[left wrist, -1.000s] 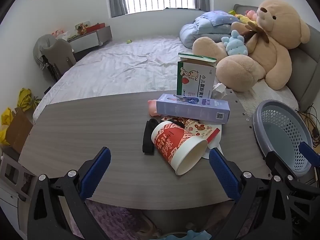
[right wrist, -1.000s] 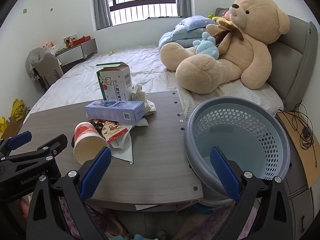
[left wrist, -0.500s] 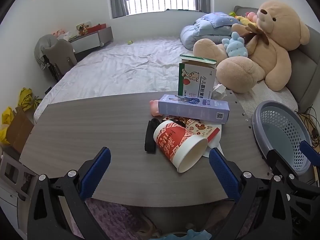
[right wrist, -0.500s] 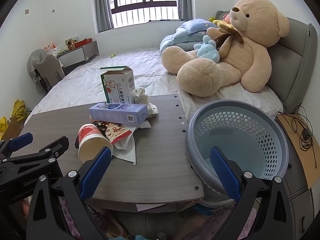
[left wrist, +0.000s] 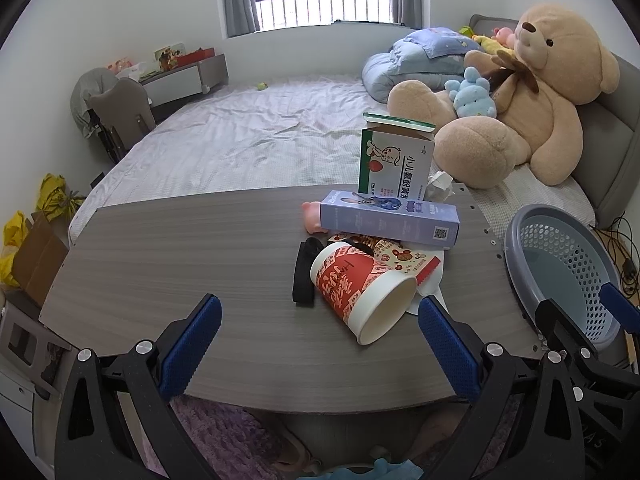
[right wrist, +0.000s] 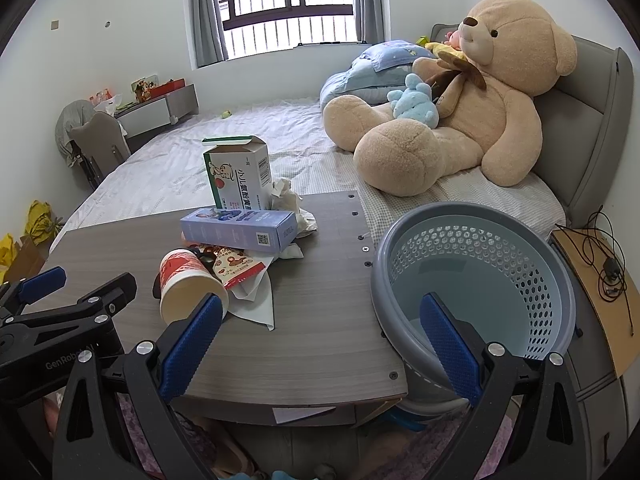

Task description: Collect trash

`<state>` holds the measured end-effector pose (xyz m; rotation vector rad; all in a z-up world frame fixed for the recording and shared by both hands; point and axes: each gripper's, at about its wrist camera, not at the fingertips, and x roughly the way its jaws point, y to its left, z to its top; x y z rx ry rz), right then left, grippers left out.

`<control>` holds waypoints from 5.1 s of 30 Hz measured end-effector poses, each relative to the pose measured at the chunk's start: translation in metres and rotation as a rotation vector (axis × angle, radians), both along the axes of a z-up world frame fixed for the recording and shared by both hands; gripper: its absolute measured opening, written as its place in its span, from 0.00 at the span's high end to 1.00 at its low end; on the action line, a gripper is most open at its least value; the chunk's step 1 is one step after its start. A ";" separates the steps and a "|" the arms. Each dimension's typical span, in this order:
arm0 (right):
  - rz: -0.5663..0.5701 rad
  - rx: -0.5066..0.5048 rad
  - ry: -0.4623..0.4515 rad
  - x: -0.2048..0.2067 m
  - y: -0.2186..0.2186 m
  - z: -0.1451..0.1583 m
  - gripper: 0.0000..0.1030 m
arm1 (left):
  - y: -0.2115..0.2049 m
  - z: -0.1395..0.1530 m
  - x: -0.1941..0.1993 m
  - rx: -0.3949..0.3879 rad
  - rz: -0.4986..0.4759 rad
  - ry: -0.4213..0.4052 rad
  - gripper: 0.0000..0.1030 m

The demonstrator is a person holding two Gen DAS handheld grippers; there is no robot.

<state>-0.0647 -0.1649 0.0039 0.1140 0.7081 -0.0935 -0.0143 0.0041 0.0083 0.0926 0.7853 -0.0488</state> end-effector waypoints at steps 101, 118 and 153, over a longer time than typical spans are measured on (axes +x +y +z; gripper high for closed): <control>0.341 0.036 0.161 0.121 0.091 -0.042 0.08 | 0.141 -0.040 0.049 -0.026 0.309 0.094 0.06; 0.360 -0.099 0.292 0.137 0.128 -0.075 0.11 | 0.160 -0.055 0.058 -0.060 0.301 0.125 0.06; 0.240 0.056 0.174 0.083 0.056 -0.039 0.31 | 0.087 -0.060 0.068 -0.083 0.107 0.170 0.06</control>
